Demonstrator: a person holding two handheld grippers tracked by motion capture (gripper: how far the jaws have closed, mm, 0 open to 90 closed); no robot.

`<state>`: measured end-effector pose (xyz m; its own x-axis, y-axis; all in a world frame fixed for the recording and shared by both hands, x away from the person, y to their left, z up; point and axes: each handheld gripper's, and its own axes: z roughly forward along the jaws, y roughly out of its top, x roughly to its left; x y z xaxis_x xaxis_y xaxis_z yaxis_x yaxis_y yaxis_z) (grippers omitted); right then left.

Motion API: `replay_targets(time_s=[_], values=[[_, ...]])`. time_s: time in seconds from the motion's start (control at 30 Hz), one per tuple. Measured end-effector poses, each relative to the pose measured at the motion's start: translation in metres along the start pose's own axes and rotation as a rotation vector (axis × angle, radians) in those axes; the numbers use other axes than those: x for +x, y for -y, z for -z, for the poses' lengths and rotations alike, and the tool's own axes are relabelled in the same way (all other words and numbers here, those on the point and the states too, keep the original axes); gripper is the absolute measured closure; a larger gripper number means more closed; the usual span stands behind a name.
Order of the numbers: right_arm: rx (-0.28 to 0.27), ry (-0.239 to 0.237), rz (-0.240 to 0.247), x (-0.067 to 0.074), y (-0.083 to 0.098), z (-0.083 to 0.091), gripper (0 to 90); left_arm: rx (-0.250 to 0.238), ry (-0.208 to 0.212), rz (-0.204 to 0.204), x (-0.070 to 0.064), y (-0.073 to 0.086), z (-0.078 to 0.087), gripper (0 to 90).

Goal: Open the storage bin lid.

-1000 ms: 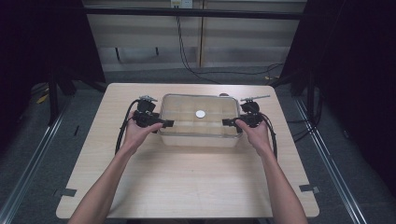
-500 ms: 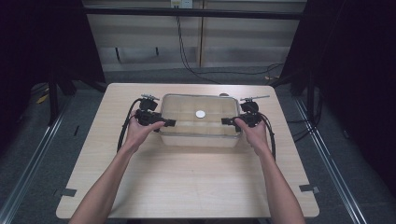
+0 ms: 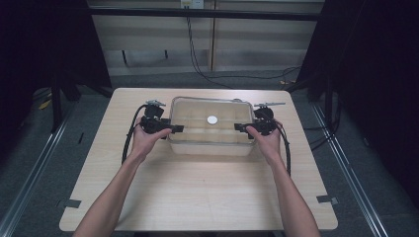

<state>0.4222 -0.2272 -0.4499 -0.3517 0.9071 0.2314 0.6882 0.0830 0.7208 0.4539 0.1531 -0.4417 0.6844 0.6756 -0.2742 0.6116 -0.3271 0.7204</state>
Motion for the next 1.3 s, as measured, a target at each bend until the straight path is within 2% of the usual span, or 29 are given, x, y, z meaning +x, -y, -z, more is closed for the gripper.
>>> replay_targets(time_s=[0.07,0.17,0.27,0.3,0.37,0.5,0.57,0.83,1.0,1.1,1.3], values=[[-0.039,0.009,0.022,0.001,-0.001,0.005,12.8,-0.022,0.0,-0.004,0.0,0.001,0.002,31.4],[-0.051,0.005,0.032,0.003,-0.002,0.008,13.0,-0.039,-0.013,-0.018,-0.003,0.0,0.006,33.3],[-0.066,-0.003,0.02,0.002,-0.002,0.009,15.3,-0.04,-0.021,-0.026,-0.005,-0.001,0.007,34.1],[-0.081,-0.02,-0.001,-0.001,-0.001,0.011,18.5,-0.047,-0.018,-0.027,-0.004,0.0,0.008,35.5],[-0.088,-0.027,-0.01,-0.002,-0.001,0.012,20.1,-0.053,-0.016,-0.024,-0.004,0.0,0.009,36.1],[-0.129,-0.094,-0.08,-0.012,0.0,0.018,28.0,-0.064,-0.008,-0.022,-0.003,0.0,0.01,38.6],[-0.149,-0.084,-0.082,-0.013,0.001,0.021,32.1,-0.062,-0.008,-0.036,-0.004,-0.001,0.011,39.2],[-0.155,-0.093,-0.095,-0.015,-0.001,0.03,45.3,-0.1,-0.004,-0.027,-0.005,-0.002,0.017,46.0],[-0.165,-0.102,-0.104,-0.016,-0.003,0.034,48.5,-0.116,-0.003,-0.017,-0.006,-0.002,0.02,48.7],[-0.168,-0.121,-0.115,-0.018,-0.003,0.038,51.9,-0.122,0.003,-0.021,-0.006,-0.002,0.022,50.9],[-0.171,-0.127,-0.106,-0.017,-0.005,0.043,53.0,-0.133,-0.008,-0.032,-0.009,-0.003,0.027,53.4]])
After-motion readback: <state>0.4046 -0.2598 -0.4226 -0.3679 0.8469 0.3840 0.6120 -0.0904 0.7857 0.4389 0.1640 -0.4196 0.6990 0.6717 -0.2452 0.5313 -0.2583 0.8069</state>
